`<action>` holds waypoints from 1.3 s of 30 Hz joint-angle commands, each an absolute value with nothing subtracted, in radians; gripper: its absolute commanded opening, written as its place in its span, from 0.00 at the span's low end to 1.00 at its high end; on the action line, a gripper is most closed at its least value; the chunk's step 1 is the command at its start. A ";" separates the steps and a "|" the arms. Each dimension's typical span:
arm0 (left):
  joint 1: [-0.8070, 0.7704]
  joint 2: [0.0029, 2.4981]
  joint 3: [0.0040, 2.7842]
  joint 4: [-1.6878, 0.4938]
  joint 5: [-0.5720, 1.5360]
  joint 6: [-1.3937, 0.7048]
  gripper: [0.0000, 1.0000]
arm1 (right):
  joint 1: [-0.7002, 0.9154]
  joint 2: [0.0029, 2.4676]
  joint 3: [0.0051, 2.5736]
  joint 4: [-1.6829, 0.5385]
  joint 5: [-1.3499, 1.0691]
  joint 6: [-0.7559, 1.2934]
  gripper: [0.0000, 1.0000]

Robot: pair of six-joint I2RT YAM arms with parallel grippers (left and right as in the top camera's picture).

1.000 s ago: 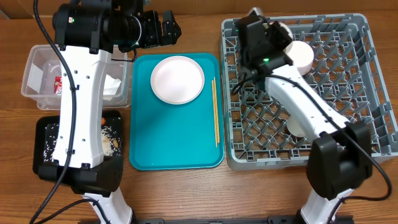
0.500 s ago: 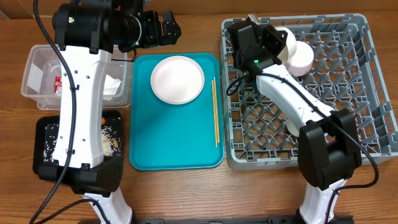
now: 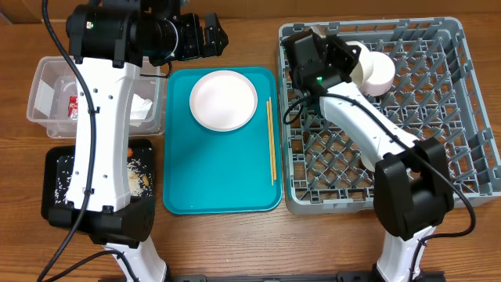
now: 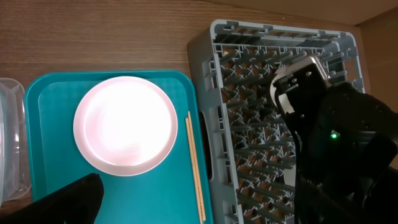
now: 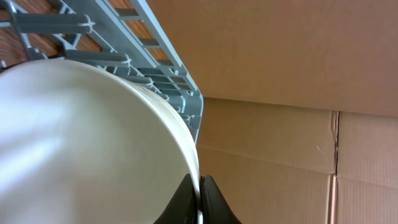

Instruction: Sort waste into correct bins and load items into the dishwasher

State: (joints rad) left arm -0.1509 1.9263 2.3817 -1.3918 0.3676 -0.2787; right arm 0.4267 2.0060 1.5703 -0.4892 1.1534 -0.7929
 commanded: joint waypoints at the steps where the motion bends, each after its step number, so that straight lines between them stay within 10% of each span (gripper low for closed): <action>1: -0.156 1.913 2.395 -1.391 0.382 -0.265 1.00 | 0.440 2.011 1.571 -0.510 1.113 -0.749 0.04; 39: -0.156 1.913 2.395 -1.391 0.382 -0.265 1.00 | 0.535 2.011 1.571 -0.698 1.118 -0.565 0.04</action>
State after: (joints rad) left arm -0.1509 1.9263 2.3817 -1.3918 0.3676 -0.2787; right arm 0.5068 2.0003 1.5806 -0.6960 1.1637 -0.6014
